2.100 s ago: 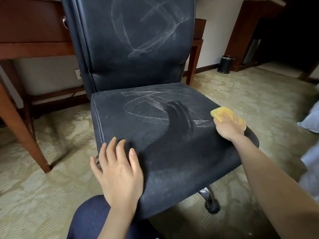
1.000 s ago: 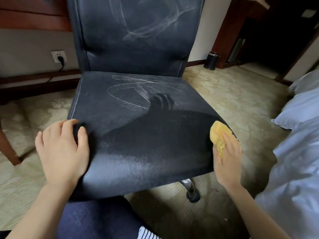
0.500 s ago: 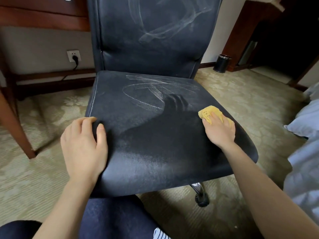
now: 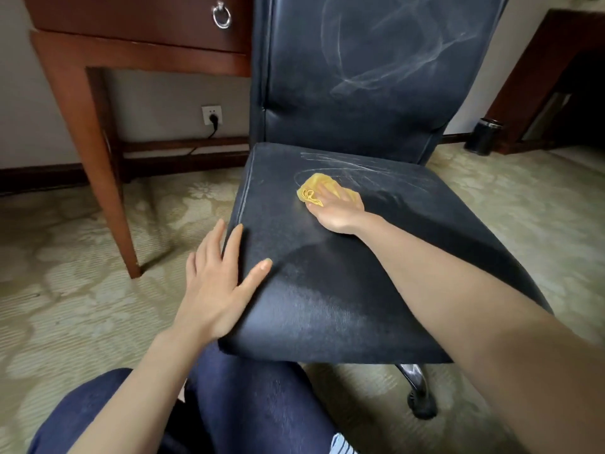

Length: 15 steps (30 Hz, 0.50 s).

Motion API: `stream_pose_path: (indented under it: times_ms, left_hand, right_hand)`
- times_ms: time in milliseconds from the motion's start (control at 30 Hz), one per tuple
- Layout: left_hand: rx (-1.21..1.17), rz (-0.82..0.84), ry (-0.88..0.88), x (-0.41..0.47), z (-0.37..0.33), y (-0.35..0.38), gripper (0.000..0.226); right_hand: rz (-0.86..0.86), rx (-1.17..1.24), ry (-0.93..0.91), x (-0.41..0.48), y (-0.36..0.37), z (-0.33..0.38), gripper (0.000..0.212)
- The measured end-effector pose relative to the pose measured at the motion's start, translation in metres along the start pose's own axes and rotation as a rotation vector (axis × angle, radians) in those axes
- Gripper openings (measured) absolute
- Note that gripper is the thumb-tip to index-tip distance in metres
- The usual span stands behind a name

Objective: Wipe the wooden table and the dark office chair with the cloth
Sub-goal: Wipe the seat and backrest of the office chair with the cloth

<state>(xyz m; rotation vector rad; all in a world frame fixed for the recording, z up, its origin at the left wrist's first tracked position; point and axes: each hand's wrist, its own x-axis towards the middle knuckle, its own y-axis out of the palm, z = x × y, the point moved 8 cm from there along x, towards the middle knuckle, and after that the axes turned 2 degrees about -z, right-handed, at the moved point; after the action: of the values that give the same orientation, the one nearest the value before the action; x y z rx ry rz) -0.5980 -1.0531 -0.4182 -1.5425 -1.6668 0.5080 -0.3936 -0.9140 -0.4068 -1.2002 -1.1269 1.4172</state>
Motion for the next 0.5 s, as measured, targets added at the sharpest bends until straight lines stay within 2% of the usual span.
stream_pose_path:
  times_ms: [133,233,400,500]
  left_hand:
    - [0.113,0.261,0.056,-0.026,0.018,0.004,0.126]
    - [0.263,0.354,0.105,-0.037,0.027,0.001,0.146]
    - [0.402,0.344,0.142,-0.037,0.028,-0.004,0.141]
    - [0.346,0.330,0.139,-0.037,0.028,-0.008,0.137]
  right_hand:
    - [-0.007,-0.053,-0.217,-0.010,0.007,0.051,0.052]
    - [-0.015,-0.037,-0.402,-0.041,0.012,0.073,0.050]
    - [0.002,-0.114,-0.621,-0.110,0.021,0.079,0.051]
    - [-0.107,-0.247,-0.764,-0.157,0.033,0.076,0.052]
